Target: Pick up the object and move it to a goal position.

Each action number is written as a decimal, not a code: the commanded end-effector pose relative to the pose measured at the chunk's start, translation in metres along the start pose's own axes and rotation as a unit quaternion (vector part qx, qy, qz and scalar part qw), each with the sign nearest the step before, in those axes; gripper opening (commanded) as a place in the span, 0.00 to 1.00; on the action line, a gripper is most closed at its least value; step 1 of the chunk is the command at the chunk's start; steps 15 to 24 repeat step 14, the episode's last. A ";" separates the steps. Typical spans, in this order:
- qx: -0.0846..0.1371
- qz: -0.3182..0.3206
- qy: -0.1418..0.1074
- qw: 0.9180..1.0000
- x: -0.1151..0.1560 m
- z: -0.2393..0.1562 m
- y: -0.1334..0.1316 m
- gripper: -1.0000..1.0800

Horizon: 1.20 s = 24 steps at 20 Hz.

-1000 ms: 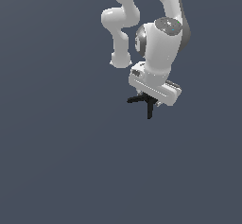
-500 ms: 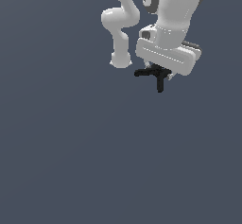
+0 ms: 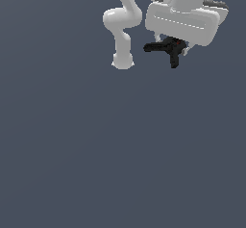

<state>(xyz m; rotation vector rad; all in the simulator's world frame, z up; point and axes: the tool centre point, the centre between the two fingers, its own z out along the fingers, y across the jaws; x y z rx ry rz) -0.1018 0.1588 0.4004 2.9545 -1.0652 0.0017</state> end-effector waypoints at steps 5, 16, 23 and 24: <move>0.000 0.000 0.000 1.000 -0.010 -0.030 0.000 0.00; 0.000 0.000 -0.001 1.000 -0.010 -0.034 -0.002 0.00; 0.000 0.000 -0.001 1.000 -0.010 -0.034 -0.002 0.00; 0.000 0.000 -0.001 1.000 -0.010 -0.034 -0.002 0.00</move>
